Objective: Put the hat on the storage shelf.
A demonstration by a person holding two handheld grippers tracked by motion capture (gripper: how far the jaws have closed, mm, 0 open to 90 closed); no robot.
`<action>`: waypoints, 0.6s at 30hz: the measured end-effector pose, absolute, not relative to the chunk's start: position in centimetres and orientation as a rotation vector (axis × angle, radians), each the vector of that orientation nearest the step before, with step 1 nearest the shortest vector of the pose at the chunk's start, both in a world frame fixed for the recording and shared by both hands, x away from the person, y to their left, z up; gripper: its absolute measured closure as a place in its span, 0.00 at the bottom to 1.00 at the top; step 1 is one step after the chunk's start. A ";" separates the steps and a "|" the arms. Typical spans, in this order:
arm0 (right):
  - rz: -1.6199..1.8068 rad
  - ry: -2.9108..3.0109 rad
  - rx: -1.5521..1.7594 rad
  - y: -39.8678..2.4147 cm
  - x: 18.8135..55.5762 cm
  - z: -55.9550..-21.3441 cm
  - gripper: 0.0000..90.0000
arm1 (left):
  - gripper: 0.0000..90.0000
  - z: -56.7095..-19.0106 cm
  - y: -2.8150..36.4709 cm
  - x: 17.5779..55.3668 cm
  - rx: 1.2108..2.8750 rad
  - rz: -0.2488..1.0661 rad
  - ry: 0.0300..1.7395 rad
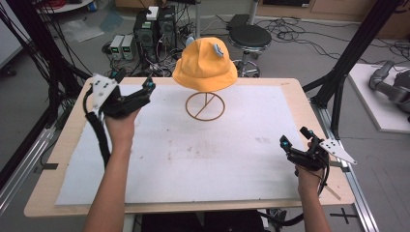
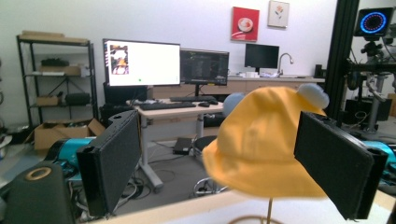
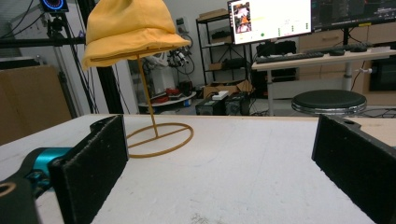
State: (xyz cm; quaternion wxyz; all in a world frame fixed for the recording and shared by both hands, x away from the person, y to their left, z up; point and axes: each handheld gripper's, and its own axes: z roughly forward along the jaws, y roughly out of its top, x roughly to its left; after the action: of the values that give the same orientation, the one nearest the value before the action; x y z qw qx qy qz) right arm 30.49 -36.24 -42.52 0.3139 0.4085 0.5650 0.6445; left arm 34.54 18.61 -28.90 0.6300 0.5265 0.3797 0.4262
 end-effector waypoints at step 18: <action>1.685 1.493 1.079 -36.1 30.5 -42.6 0.04 | 0.16 -35.9 26.1 27.0 1.128 1.076 0.975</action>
State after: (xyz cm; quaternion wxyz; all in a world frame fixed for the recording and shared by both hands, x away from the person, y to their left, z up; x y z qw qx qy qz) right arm 30.54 -36.11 -42.57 0.3172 0.4098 0.5671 0.6402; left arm 27.05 26.05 -35.95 0.6063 0.4878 0.4216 0.4655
